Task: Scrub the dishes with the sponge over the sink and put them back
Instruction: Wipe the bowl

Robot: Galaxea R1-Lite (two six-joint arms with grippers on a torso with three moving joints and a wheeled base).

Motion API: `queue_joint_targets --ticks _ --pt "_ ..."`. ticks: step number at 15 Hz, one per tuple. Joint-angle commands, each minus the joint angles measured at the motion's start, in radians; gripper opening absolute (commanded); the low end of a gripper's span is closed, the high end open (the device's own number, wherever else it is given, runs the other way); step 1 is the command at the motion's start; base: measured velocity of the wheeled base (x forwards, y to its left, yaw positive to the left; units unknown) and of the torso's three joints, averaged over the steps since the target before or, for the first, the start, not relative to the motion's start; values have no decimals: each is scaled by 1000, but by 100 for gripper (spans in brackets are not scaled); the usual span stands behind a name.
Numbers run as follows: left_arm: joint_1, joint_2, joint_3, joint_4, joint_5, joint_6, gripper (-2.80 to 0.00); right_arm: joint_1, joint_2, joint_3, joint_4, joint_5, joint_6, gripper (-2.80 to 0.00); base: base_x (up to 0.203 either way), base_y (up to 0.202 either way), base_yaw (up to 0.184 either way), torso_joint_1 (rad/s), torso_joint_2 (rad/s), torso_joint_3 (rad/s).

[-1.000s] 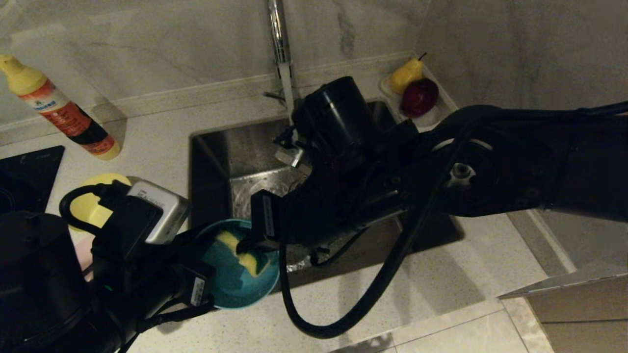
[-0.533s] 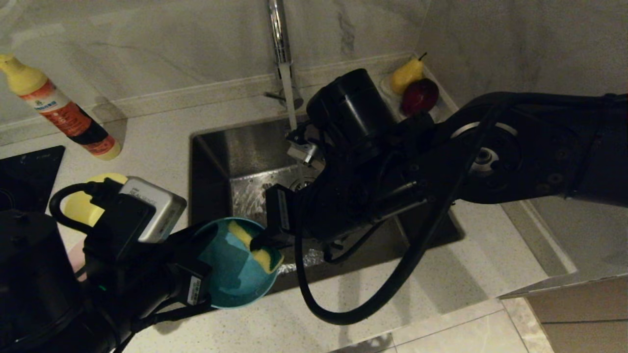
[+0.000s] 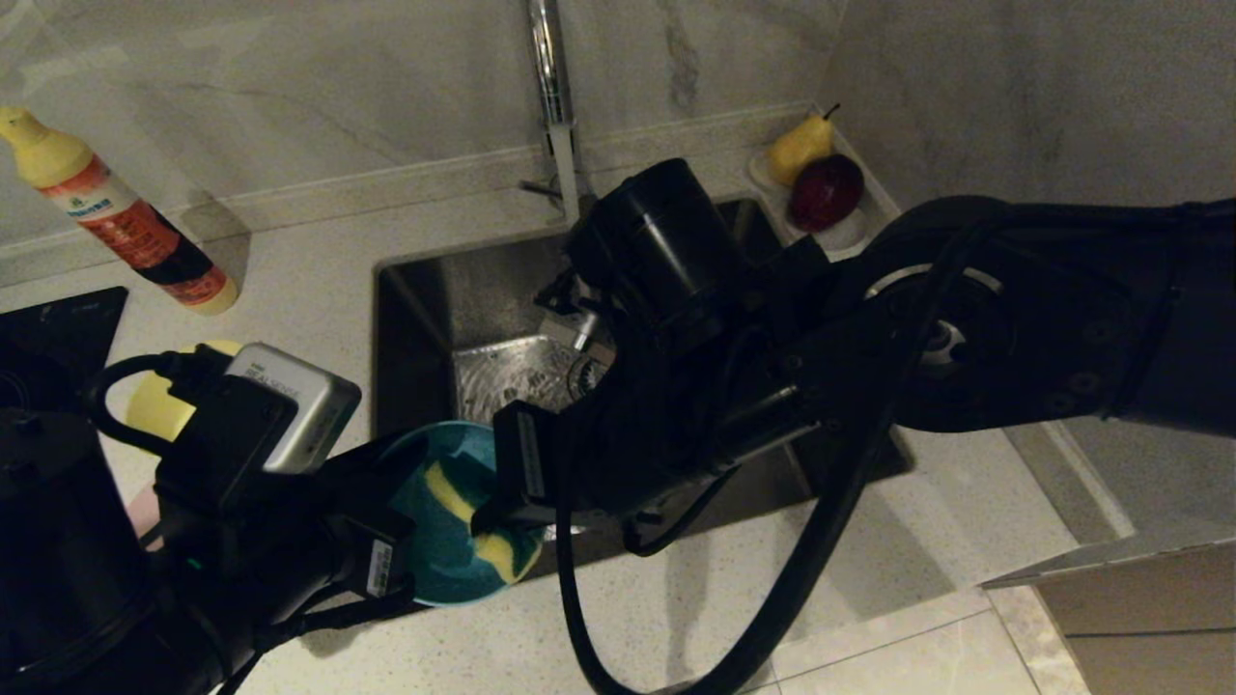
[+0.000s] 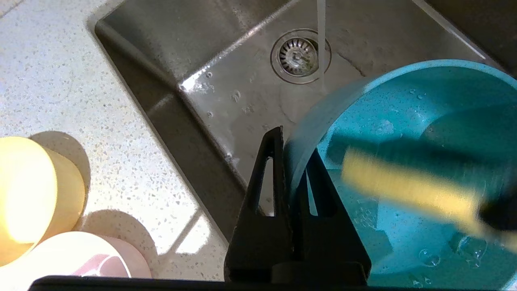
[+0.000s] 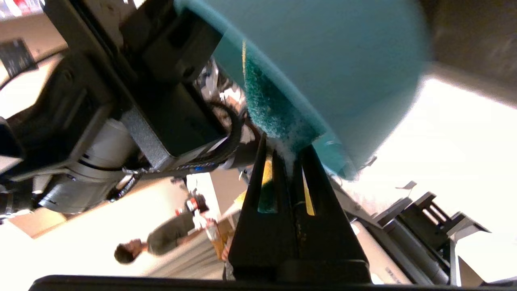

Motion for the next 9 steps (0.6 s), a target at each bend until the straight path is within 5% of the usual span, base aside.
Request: queue_joint_targets --ticks 1,9 --pt "0 -2 1 -3 4 1 -280 22 18 -1 -4 4 4 -280 0 0 0 0 0 0" --pt "0 -3 24 -3 0 -7 -280 -31 -30 -2 -49 4 -5 -280 0 0 0 0 0 0"
